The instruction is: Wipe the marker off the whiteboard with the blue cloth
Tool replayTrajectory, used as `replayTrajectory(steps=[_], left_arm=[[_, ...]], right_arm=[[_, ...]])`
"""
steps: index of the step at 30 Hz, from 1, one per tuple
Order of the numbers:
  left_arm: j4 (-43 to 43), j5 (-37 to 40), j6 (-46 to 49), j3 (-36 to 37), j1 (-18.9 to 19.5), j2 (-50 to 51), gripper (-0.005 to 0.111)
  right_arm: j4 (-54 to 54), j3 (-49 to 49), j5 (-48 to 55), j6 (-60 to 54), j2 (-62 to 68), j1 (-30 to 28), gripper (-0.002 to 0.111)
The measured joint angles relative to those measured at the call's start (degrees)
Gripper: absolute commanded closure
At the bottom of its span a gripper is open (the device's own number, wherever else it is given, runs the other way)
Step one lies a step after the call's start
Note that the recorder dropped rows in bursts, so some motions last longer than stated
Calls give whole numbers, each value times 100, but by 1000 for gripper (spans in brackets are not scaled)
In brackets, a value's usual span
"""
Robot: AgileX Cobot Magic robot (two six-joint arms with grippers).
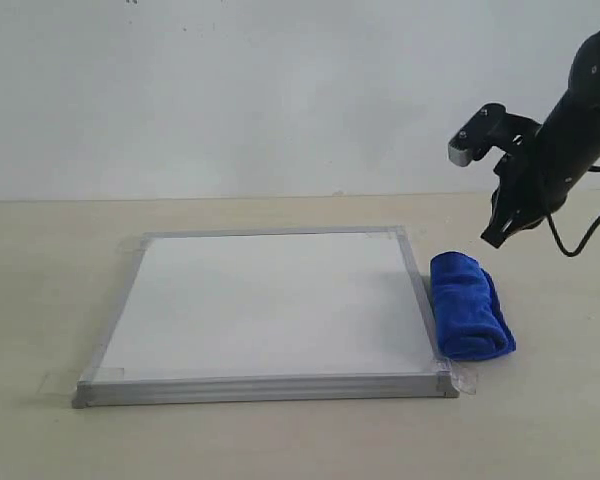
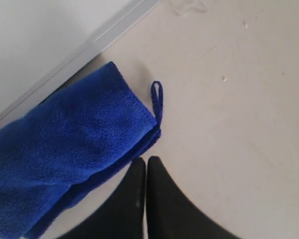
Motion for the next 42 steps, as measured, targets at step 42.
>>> replayTrajectory(steps=[42], left_arm=[[0,0,0,0,0,0,103]], right_arm=[[-33,-65,-642,181,982,204,108]])
